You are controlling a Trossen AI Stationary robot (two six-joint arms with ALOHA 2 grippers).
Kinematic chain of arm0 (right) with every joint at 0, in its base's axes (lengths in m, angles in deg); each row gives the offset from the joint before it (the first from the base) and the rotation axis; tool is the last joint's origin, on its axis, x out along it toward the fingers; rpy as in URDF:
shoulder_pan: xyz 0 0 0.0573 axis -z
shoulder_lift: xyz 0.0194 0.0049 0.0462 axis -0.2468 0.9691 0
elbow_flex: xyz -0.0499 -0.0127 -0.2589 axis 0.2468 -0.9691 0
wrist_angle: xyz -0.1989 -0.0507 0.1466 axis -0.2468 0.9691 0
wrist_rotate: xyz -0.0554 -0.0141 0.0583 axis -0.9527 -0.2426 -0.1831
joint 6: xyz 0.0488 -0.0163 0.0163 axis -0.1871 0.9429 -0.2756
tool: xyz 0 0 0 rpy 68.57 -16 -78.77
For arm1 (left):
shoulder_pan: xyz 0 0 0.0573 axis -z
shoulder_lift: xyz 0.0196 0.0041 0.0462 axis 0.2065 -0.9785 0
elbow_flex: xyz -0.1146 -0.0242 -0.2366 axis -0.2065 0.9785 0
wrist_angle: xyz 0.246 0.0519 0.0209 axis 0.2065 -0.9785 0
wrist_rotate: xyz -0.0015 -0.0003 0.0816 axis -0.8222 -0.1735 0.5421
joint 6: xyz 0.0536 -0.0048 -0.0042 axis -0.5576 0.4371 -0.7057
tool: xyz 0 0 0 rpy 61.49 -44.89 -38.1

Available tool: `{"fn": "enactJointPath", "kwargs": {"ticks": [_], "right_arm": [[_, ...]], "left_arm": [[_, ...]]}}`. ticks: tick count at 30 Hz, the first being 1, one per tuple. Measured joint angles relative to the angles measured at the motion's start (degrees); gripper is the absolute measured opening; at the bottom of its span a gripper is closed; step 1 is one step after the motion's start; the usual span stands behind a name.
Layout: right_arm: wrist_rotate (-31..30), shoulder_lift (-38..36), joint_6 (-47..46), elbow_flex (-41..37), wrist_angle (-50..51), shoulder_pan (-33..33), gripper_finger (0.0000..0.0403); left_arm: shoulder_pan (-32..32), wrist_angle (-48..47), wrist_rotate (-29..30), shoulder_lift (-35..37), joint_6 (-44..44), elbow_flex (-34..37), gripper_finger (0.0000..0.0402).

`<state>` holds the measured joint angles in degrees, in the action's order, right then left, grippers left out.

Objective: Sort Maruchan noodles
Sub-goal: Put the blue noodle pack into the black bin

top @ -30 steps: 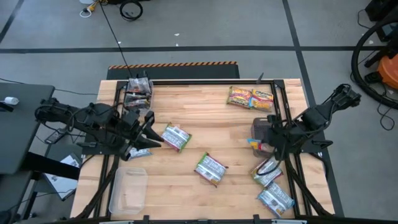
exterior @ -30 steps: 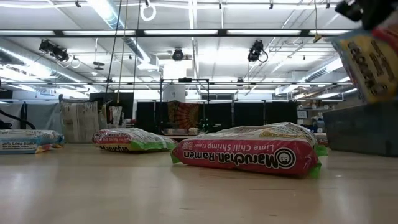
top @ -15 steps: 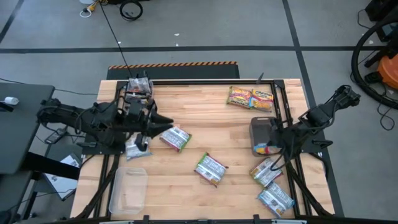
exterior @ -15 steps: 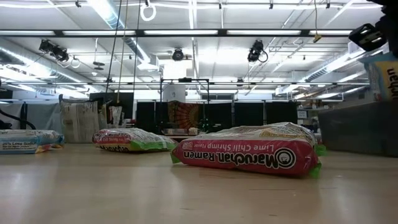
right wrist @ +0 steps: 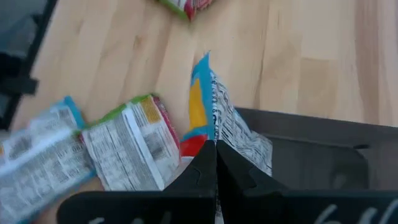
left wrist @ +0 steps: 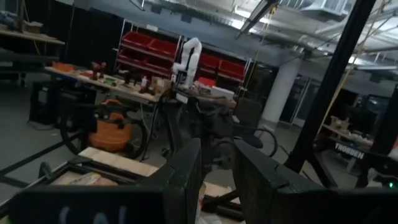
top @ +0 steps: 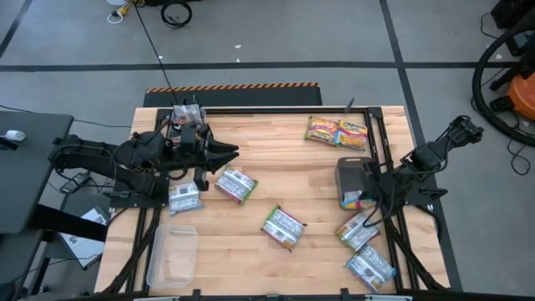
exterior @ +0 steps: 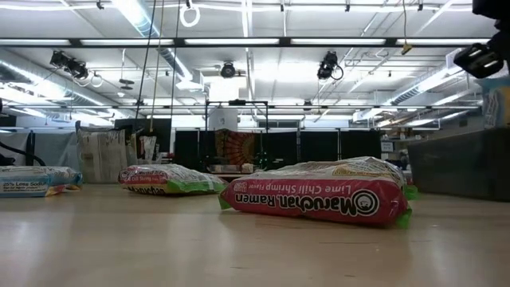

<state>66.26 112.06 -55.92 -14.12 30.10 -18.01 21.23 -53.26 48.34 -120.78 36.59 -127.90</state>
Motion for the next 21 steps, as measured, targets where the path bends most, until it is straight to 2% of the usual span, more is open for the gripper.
{"fn": "enactJointPath", "kwargs": {"ticks": [12, 21], "right_arm": [[-1.2, 0.8, -17.3, 0.0, 0.1, 2.1, 0.0004], [-0.2, 1.6, -28.8, 0.1, 2.7, 3.3, 0.0007]], "left_arm": [[-0.5, 0.4, -1.0, -0.3, -2.8, 0.0, 0.0094], [-0.5, 0.4, -8.0, -0.3, -6.1, 0.0, 0.0094]]}}
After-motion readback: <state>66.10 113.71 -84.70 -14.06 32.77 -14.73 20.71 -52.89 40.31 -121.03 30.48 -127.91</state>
